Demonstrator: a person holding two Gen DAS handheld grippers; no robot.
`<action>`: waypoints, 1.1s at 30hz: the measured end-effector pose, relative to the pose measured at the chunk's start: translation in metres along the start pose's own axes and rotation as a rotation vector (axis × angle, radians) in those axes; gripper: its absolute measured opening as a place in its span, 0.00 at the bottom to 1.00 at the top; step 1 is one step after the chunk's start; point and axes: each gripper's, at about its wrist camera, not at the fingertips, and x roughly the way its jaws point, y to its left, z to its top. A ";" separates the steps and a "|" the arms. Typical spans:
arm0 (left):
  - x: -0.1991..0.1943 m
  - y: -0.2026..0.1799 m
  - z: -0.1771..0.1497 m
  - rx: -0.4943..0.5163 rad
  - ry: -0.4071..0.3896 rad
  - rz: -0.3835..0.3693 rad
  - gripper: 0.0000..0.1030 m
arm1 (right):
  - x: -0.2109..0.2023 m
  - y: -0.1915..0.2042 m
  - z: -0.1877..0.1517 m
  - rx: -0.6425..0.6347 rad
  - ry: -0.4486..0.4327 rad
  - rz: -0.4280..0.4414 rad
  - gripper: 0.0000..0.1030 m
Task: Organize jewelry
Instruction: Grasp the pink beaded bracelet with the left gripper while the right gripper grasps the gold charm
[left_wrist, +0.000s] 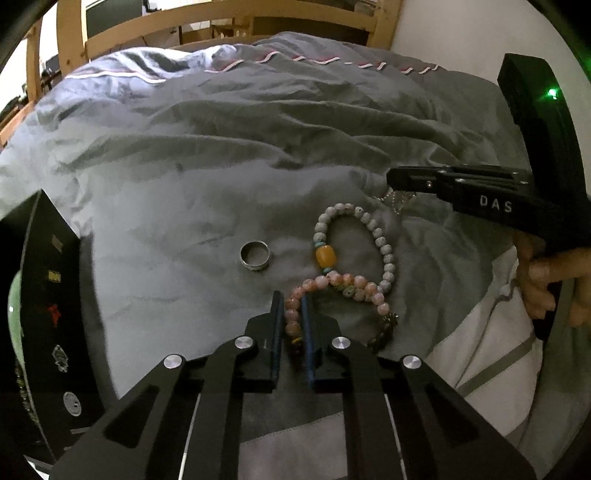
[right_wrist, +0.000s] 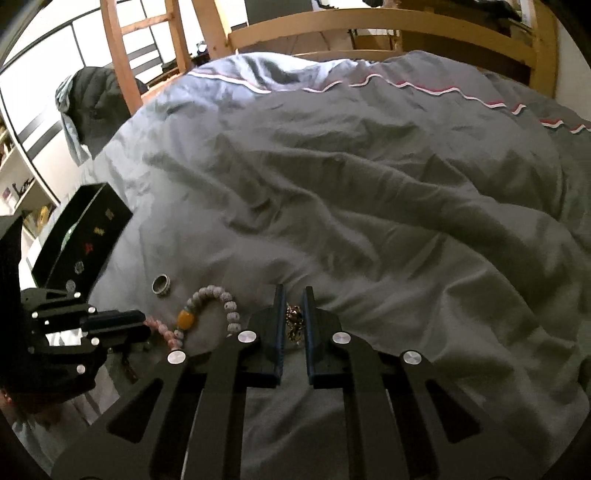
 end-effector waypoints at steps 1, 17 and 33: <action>-0.001 0.000 0.000 0.002 -0.005 -0.001 0.09 | 0.000 0.000 0.000 0.000 -0.001 0.000 0.09; 0.000 -0.001 0.002 0.012 0.011 -0.021 0.26 | 0.000 0.003 0.004 -0.008 -0.004 0.009 0.09; -0.005 0.006 0.003 -0.018 -0.002 -0.034 0.08 | -0.005 0.009 0.005 -0.012 -0.010 0.005 0.09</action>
